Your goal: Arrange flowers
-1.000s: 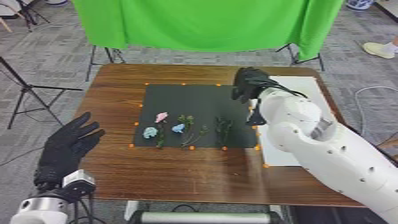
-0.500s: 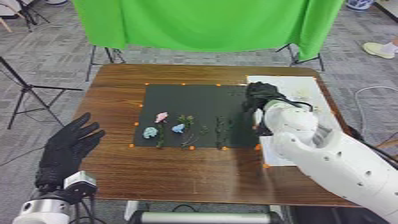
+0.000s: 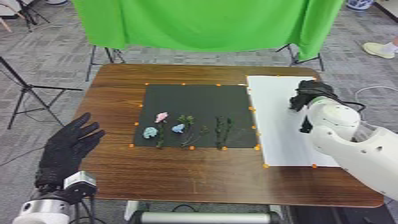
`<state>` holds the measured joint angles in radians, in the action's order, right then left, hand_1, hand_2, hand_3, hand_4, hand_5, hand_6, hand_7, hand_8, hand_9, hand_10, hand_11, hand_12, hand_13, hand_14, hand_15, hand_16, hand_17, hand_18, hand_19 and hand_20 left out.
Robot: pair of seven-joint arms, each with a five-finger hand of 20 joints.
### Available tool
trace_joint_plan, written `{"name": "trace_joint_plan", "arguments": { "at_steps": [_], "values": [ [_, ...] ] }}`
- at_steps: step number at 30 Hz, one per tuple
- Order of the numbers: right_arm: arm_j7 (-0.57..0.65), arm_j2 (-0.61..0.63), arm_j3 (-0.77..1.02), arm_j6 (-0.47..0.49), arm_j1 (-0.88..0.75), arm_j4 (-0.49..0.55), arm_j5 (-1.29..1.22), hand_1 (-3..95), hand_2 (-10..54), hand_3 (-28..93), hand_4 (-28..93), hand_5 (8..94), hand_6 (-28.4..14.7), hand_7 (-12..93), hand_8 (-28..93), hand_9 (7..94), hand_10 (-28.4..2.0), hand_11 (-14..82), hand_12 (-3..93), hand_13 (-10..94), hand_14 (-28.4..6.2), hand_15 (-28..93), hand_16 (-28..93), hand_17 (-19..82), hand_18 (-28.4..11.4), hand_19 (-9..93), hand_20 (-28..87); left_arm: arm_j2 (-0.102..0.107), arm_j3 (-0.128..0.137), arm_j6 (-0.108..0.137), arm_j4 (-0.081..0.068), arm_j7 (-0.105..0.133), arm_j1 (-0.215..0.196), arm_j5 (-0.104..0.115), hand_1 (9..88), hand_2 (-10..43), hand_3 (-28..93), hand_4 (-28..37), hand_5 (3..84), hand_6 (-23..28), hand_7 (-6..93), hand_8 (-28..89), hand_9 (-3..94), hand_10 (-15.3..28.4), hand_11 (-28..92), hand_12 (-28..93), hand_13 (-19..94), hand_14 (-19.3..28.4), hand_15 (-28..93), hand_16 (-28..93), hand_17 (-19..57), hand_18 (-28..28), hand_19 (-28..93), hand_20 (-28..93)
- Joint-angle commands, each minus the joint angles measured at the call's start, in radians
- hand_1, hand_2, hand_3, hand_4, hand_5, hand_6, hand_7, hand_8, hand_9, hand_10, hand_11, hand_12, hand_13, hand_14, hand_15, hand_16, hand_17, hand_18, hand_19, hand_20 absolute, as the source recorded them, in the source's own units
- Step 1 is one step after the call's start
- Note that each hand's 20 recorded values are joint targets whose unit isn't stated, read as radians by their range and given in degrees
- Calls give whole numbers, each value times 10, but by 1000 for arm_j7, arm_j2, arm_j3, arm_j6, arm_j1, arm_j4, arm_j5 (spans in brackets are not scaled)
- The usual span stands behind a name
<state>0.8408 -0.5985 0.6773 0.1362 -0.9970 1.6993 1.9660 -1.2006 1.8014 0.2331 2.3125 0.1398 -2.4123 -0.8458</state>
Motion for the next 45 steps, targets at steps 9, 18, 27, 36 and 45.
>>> {"name": "trace_joint_plan", "arguments": {
  "at_steps": [9, 18, 27, 36, 45],
  "values": [
    [7, -27, -5, 13, 3, -52, -30, 327, -90, 914, -283, 508, -48, 209, -150, 520, -175, 209, 129, 593, -128, 813, 82, 314, -218, 932, 502, -1, -12, 2, -7, -5, 7, 3, 243, 58, 814, -211, 383, 104, 138, -98, 349, 198, 268, 90, 253, 264, 491, -94, -106, 233, 568, -19],
    [-3, -48, -49, 19, 26, -61, -27, 335, -93, 915, -283, 499, -39, 211, -154, 523, -168, 206, 129, 596, -129, 812, 84, 313, -218, 932, 500, -9, -14, 2, -9, -8, 9, 4, 244, 58, 813, -212, 383, 105, 138, -97, 349, 198, 268, 90, 253, 264, 491, -93, -106, 233, 568, -19],
    [-2, -67, -9, 47, -24, -70, -27, 349, -93, 904, -283, 543, -9, 222, -160, 583, -143, 204, 129, 613, -129, 799, 87, 308, -219, 932, 490, -14, -9, -1, -8, -15, 9, 1, 245, 59, 812, -212, 383, 104, 139, -98, 348, 198, 267, 90, 254, 263, 492, -94, -106, 233, 568, -18],
    [-14, -62, -56, 14, -12, -85, -1, 402, -95, 890, -282, 618, 11, 236, -162, 684, -127, 233, 137, 645, -112, 787, 100, 320, -217, 932, 472, -14, -13, -4, -11, -17, 20, 1, 245, 59, 813, -212, 383, 104, 139, -98, 349, 198, 268, 90, 253, 264, 492, -94, -106, 233, 568, -18],
    [-19, -43, -130, -99, -4, -88, 55, 519, -95, 777, -283, 800, 23, 285, -17, 894, -85, 141, 293, 721, -74, 773, 141, 366, -211, 932, 489, -14, -12, -3, -10, -17, 17, 1, 245, 59, 813, -212, 382, 105, 139, -98, 349, 198, 268, 90, 254, 264, 492, -94, -106, 233, 568, -18]
  ]
}}
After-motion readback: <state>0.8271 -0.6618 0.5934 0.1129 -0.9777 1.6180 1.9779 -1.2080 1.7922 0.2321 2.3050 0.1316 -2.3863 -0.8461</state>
